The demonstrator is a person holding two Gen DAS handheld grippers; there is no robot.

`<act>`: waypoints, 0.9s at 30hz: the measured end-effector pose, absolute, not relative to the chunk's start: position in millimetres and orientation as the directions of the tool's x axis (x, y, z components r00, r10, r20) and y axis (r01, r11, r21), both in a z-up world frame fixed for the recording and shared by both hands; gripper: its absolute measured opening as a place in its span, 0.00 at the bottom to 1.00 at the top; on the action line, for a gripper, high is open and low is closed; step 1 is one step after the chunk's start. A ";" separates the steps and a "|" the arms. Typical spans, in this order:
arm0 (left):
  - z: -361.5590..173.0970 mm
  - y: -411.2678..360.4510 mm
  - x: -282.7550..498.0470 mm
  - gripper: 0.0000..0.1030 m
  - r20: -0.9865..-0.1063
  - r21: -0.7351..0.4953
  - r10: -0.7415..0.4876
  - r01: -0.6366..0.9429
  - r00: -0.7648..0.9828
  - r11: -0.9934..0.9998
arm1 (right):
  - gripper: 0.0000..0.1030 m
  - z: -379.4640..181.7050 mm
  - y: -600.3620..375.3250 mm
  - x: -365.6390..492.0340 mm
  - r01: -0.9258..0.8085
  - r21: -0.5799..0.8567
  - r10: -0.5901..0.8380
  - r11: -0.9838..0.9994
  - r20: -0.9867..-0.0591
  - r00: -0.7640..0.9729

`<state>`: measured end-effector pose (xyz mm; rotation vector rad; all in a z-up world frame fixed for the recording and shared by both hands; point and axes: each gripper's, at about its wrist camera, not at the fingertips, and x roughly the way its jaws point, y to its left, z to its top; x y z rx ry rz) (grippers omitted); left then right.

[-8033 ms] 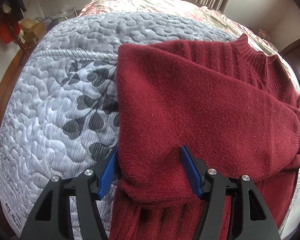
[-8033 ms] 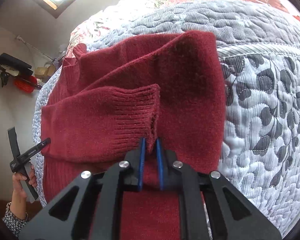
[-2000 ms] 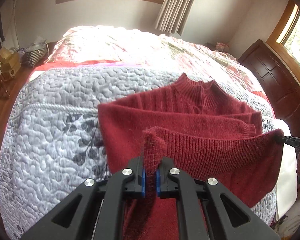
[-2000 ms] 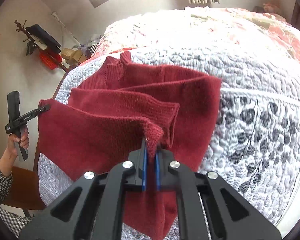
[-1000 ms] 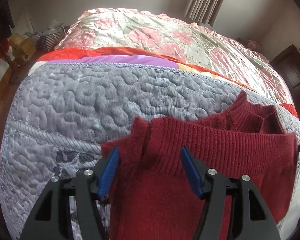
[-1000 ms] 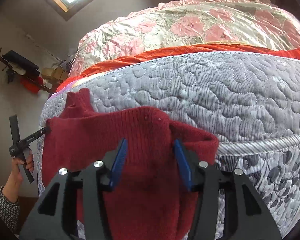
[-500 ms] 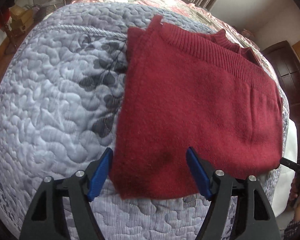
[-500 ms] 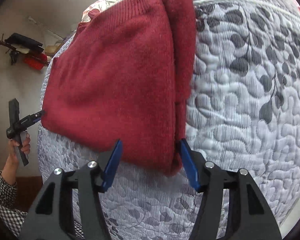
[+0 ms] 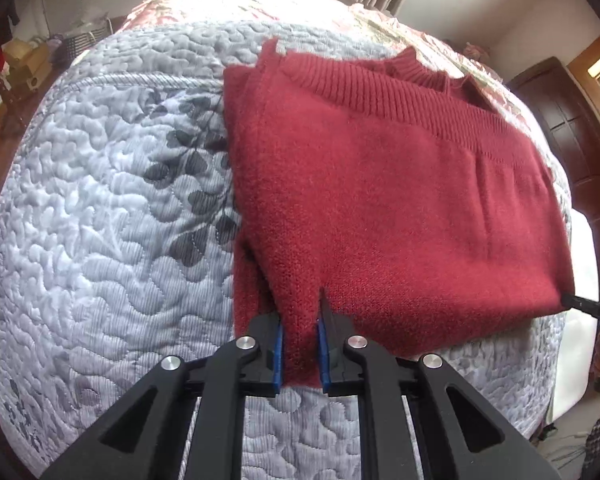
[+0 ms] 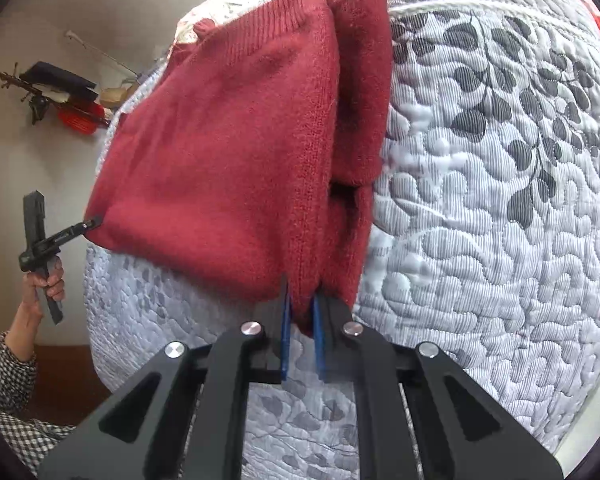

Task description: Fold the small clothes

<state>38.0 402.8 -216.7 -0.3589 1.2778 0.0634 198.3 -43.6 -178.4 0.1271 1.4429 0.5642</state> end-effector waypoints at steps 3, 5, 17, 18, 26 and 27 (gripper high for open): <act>-243.6 395.4 36.0 0.14 -0.962 -0.173 -0.118 -0.218 0.246 0.960 | 0.08 -207.1 -45.7 197.2 -0.272 0.360 0.371 0.892 -0.928 -0.011; -250.2 393.1 33.3 0.16 -0.961 -0.168 -0.110 -0.218 0.253 0.961 | 0.08 -218.1 -46.6 195.4 -0.253 0.361 0.370 0.898 -0.929 -0.014; -190.5 372.6 43.9 0.48 -0.937 -0.126 -0.039 -0.231 0.347 0.965 | 0.33 -158.8 -51.3 215.5 -0.289 0.355 0.396 0.889 -0.913 0.099; -186.8 369.3 48.7 0.48 -0.932 -0.142 -0.053 -0.226 0.358 0.964 | 0.33 -152.9 -49.3 223.8 -0.291 0.351 0.398 0.890 -0.910 0.118; -200.5 315.2 118.2 0.50 -0.915 -0.188 -0.105 -0.183 0.389 0.965 | 0.35 -161.8 -25.9 293.8 -0.257 0.349 0.391 0.901 -0.911 0.133; -204.2 310.2 125.4 0.50 -0.914 -0.198 -0.114 -0.185 0.389 0.963 | 0.38 -166.0 -24.3 300.2 -0.247 0.352 0.390 0.903 -0.912 0.127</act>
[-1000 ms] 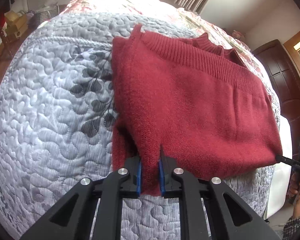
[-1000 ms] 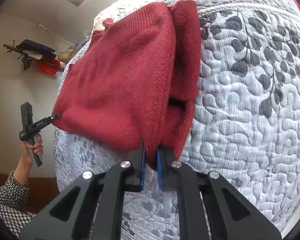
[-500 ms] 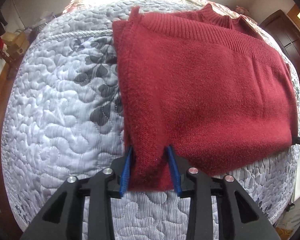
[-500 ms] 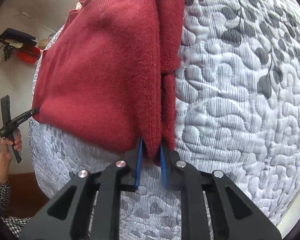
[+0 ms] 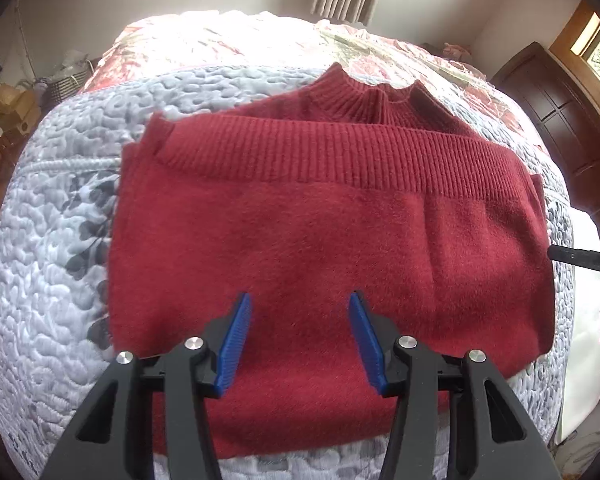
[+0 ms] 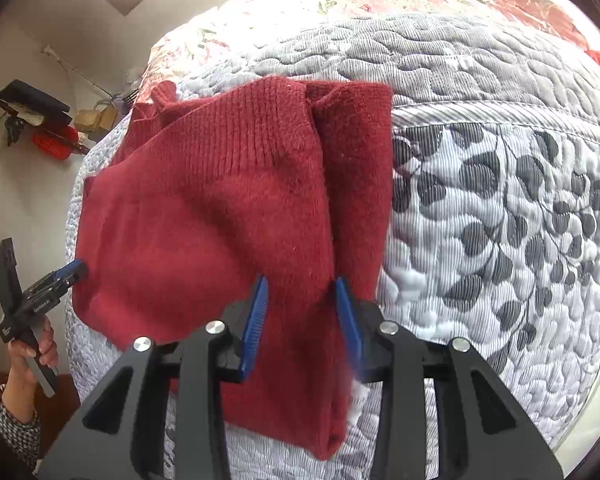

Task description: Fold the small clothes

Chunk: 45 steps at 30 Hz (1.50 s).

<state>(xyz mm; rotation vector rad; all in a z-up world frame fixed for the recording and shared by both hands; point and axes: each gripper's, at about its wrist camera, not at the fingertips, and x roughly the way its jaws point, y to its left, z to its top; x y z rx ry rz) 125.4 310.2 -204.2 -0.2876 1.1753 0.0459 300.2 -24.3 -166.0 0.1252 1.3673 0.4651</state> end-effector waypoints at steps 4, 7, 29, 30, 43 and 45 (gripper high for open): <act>-216.8 294.2 144.7 0.50 -0.916 -0.204 -0.119 -0.188 0.382 0.961 | 0.32 -180.9 -25.8 315.7 -0.201 0.399 0.422 0.895 -0.902 0.091; -226.0 292.3 154.0 0.50 -0.926 -0.183 -0.100 -0.199 0.365 0.963 | 0.07 -181.2 -26.3 318.9 -0.215 0.440 0.464 0.872 -0.883 0.071; -218.3 293.4 165.4 0.58 -0.910 -0.160 -0.054 -0.229 0.411 0.960 | 0.34 -175.4 -40.5 282.2 -0.252 0.407 0.439 0.878 -0.894 0.087; -216.9 292.6 164.1 0.58 -0.911 -0.155 -0.048 -0.230 0.410 0.961 | 0.34 -175.8 -40.5 276.5 -0.256 0.399 0.432 0.880 -0.898 0.085; -208.1 281.9 161.0 0.58 -0.901 -0.131 -0.036 -0.192 0.432 0.973 | 0.06 -185.8 -27.5 251.9 -0.301 0.315 0.352 0.900 -0.933 0.075; -205.4 280.2 160.9 0.59 -0.897 -0.125 -0.033 -0.181 0.441 0.975 | 0.06 -185.2 -34.0 251.5 -0.288 0.334 0.369 0.898 -0.927 0.074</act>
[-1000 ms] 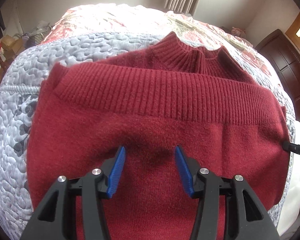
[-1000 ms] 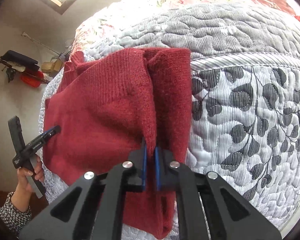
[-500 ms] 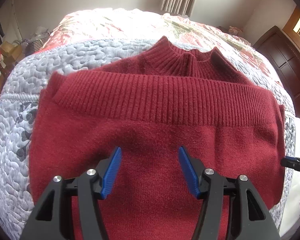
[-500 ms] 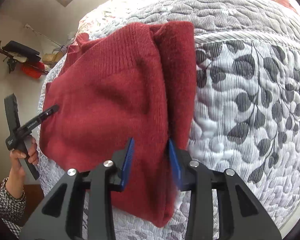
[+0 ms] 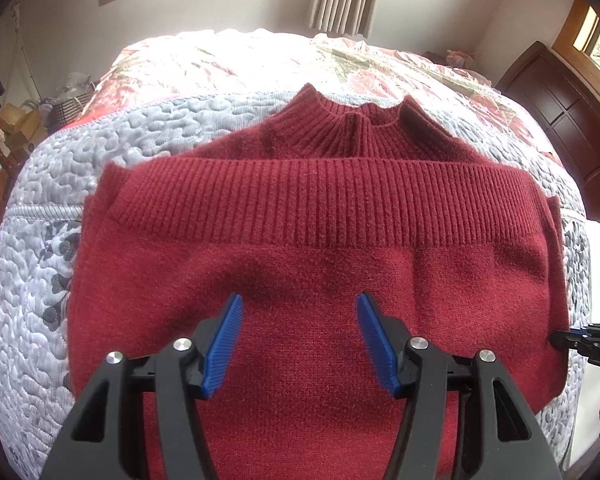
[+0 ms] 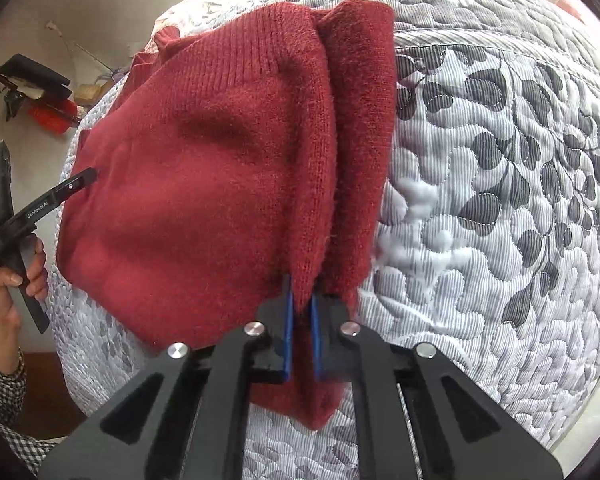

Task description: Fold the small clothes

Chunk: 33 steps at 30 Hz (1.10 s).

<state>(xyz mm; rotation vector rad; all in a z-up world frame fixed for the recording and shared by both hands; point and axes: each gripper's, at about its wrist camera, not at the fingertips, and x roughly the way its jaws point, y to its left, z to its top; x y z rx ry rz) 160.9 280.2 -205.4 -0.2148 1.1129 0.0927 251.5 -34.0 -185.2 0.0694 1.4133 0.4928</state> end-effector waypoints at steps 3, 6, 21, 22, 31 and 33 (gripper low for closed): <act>-204.7 279.7 161.5 0.59 -0.895 -0.117 -0.027 -0.178 0.444 0.977 | 0.06 -186.8 -40.5 250.1 -0.272 0.349 0.380 0.897 -0.922 0.070; -205.0 279.3 162.5 0.59 -0.895 -0.118 -0.028 -0.176 0.445 0.977 | 0.06 -188.8 -41.6 249.5 -0.263 0.354 0.384 0.898 -0.921 0.070; -235.1 279.9 166.2 0.62 -0.922 -0.095 -0.018 -0.182 0.388 0.979 | 0.06 -209.5 -37.3 247.3 -0.232 0.343 0.365 0.910 -0.929 0.060; -236.0 279.6 166.2 0.62 -0.921 -0.091 -0.015 -0.180 0.388 0.979 | 0.05 -210.7 -37.9 247.3 -0.225 0.346 0.368 0.911 -0.928 0.060; -238.9 277.2 166.5 0.63 -0.920 -0.082 -0.006 -0.177 0.391 0.981 | 0.06 -216.3 -42.3 249.0 -0.202 0.367 0.384 0.908 -0.922 0.056; -238.6 277.2 166.6 0.63 -0.920 -0.082 -0.007 -0.176 0.392 0.981 | 0.06 -216.3 -42.8 249.3 -0.201 0.367 0.385 0.908 -0.921 0.055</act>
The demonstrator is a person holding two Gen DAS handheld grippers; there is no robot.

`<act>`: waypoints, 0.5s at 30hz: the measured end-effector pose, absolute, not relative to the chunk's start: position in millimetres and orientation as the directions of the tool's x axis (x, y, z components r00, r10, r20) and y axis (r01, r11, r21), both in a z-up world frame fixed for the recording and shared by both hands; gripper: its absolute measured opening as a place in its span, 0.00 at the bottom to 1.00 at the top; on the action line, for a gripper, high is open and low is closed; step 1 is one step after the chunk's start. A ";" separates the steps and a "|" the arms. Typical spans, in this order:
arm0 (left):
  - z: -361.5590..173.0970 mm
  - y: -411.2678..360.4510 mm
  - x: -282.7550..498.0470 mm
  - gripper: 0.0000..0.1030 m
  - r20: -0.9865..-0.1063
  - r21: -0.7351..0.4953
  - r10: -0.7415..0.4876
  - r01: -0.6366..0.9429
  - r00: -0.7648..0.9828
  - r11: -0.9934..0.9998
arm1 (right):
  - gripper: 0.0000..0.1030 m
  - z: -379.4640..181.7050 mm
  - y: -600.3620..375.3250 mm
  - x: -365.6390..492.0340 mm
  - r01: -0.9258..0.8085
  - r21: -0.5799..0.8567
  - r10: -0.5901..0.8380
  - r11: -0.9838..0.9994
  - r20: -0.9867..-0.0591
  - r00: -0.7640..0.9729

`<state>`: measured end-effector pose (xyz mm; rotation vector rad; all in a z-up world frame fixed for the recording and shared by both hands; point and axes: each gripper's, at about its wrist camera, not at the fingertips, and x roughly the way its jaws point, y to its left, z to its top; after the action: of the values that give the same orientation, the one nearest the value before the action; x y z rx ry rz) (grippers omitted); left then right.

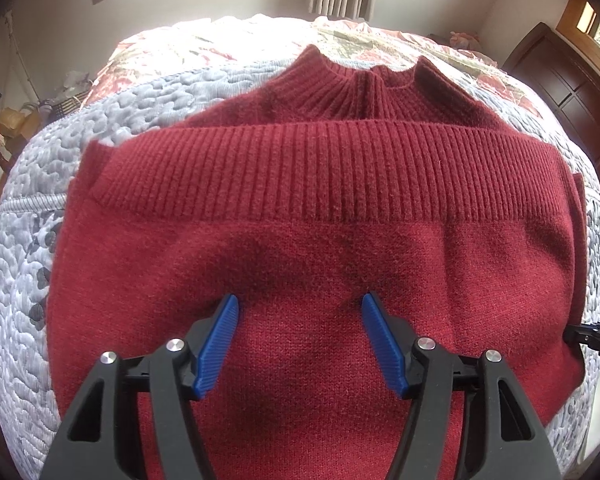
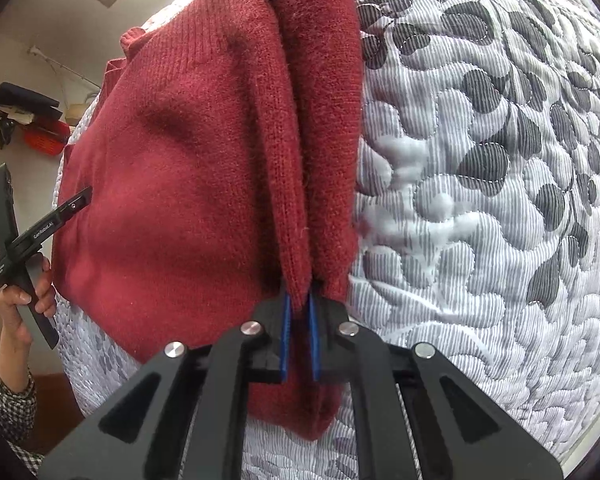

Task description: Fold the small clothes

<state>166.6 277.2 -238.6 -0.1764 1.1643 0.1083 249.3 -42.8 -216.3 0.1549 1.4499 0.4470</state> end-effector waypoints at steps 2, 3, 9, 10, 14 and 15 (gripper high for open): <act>-238.9 277.3 166.6 0.63 -0.920 -0.083 -0.006 -0.177 0.392 0.981 | 0.06 -217.0 -43.6 250.0 -0.197 0.369 0.386 0.908 -0.921 0.055; -238.7 277.0 166.2 0.64 -0.920 -0.081 -0.006 -0.176 0.392 0.981 | 0.06 -217.1 -44.0 250.4 -0.196 0.369 0.386 0.908 -0.921 0.056; -238.5 277.5 167.0 0.64 -0.921 -0.078 -0.004 -0.174 0.389 0.982 | 0.06 -217.1 -43.3 251.1 -0.198 0.363 0.381 0.911 -0.923 0.058; -239.1 277.7 167.2 0.64 -0.921 -0.080 -0.005 -0.175 0.390 0.981 | 0.06 -217.6 -43.3 251.0 -0.195 0.365 0.383 0.910 -0.922 0.059; -242.5 278.3 167.4 0.65 -0.920 -0.087 -0.010 -0.179 0.391 0.980 | 0.06 -220.7 -43.7 250.7 -0.181 0.372 0.388 0.910 -0.920 0.062; -243.4 278.8 167.6 0.66 -0.920 -0.088 -0.011 -0.178 0.392 0.980 | 0.06 -220.7 -43.3 250.7 -0.182 0.370 0.387 0.911 -0.920 0.063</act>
<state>167.7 278.8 -243.4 -0.1824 1.1650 0.1065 250.7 -43.3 -220.7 0.1722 1.4473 0.4327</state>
